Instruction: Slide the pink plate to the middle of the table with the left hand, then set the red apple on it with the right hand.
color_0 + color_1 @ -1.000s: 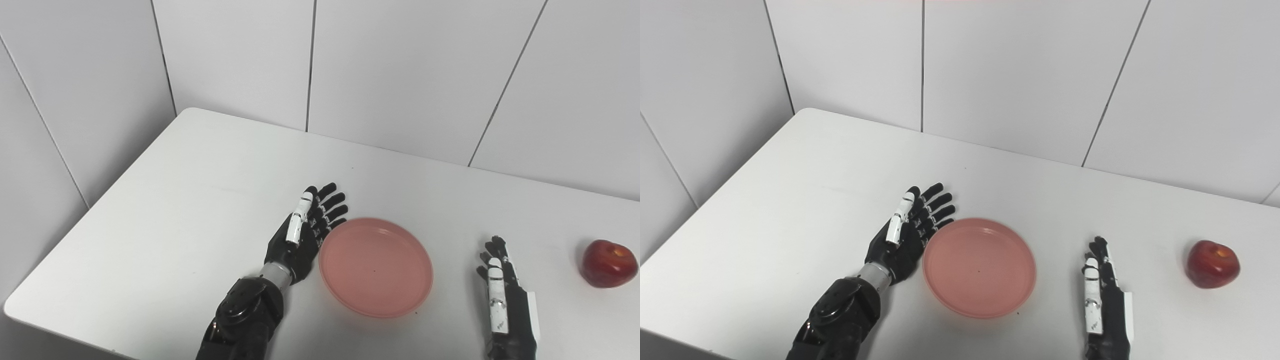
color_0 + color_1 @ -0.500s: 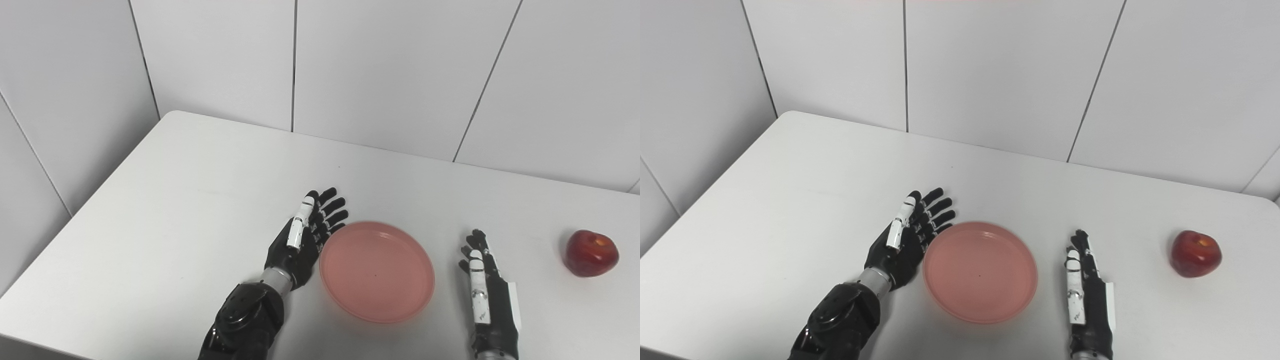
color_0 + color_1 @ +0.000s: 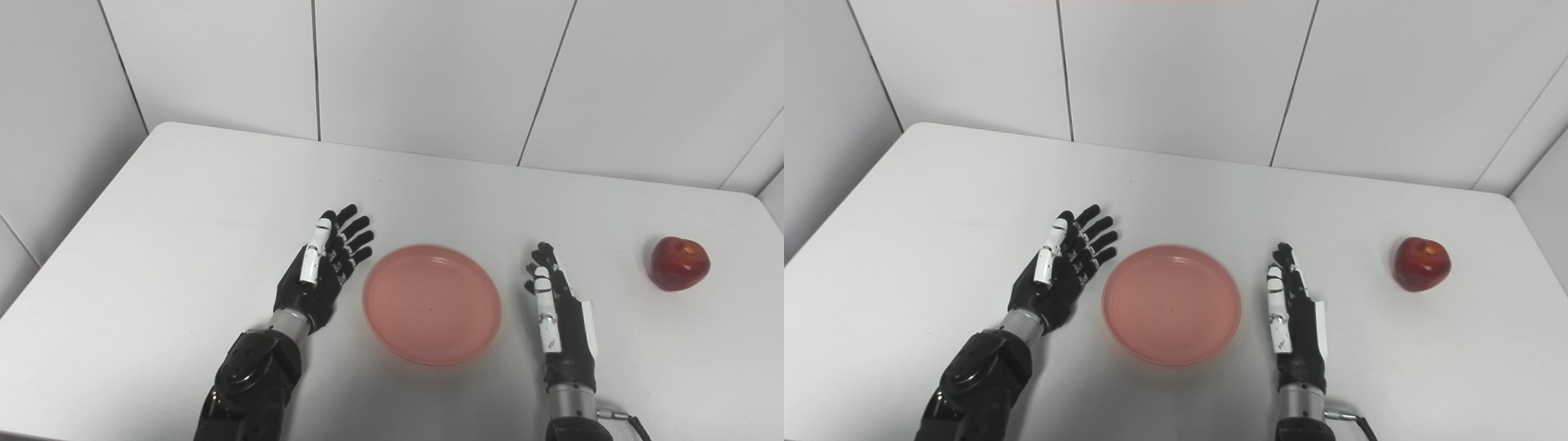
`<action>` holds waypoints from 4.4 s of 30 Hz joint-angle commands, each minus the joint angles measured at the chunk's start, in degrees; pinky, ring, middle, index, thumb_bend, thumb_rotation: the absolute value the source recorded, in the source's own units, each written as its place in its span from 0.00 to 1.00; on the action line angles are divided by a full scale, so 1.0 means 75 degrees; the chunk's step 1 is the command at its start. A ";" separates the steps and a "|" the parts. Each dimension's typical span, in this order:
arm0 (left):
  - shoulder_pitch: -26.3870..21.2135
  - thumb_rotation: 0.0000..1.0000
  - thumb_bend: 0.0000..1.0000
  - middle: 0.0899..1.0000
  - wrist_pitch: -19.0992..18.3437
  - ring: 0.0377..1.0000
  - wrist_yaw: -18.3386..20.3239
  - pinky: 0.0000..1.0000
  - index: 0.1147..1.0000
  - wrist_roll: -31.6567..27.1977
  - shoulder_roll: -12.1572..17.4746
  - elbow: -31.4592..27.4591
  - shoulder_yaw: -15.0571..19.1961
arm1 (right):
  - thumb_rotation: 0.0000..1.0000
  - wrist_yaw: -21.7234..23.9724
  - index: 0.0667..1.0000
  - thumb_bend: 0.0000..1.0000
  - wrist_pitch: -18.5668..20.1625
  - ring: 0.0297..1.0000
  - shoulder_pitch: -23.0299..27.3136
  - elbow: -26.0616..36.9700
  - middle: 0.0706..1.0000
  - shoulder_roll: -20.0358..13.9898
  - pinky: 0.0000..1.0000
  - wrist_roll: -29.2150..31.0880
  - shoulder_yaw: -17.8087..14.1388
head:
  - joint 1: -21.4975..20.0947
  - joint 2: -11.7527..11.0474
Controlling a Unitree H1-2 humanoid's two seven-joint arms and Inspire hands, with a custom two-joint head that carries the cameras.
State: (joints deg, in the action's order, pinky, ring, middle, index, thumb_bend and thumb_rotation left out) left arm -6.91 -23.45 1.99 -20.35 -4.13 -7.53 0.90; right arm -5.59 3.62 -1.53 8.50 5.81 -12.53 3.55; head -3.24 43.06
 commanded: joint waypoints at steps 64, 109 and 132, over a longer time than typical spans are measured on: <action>-0.0003 1.00 0.43 0.89 0.1253 0.89 0.1123 0.90 0.87 -0.0310 0.0533 0.0734 0.0694 | 0.55 0.0718 0.89 0.68 0.2621 0.83 0.1769 0.2860 0.86 -0.1927 0.76 -0.2772 -0.0650 | -0.2144 0.0227; -0.0019 1.00 0.42 0.90 0.1449 0.90 0.1355 0.93 0.90 -0.0583 0.0650 0.1069 0.0822 | 0.49 0.0831 0.87 1.00 0.3054 0.84 0.2070 0.0588 0.86 -0.4018 0.75 -0.3372 -0.1957 | -0.2314 -0.0059; 0.0065 1.00 0.42 0.90 0.1485 0.90 0.1302 0.92 0.89 -0.0538 0.0587 0.1050 0.0769 | 0.48 0.1174 0.88 1.00 0.3005 0.84 0.2410 -0.0479 0.87 -0.3960 0.75 -0.3083 -0.1565 | -0.2165 -0.0107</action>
State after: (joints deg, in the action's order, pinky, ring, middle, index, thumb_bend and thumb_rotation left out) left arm -6.53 -12.31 12.19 -24.61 0.32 -0.02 6.88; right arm 5.16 26.94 14.06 4.19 -22.90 -35.99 -8.10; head -19.51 42.19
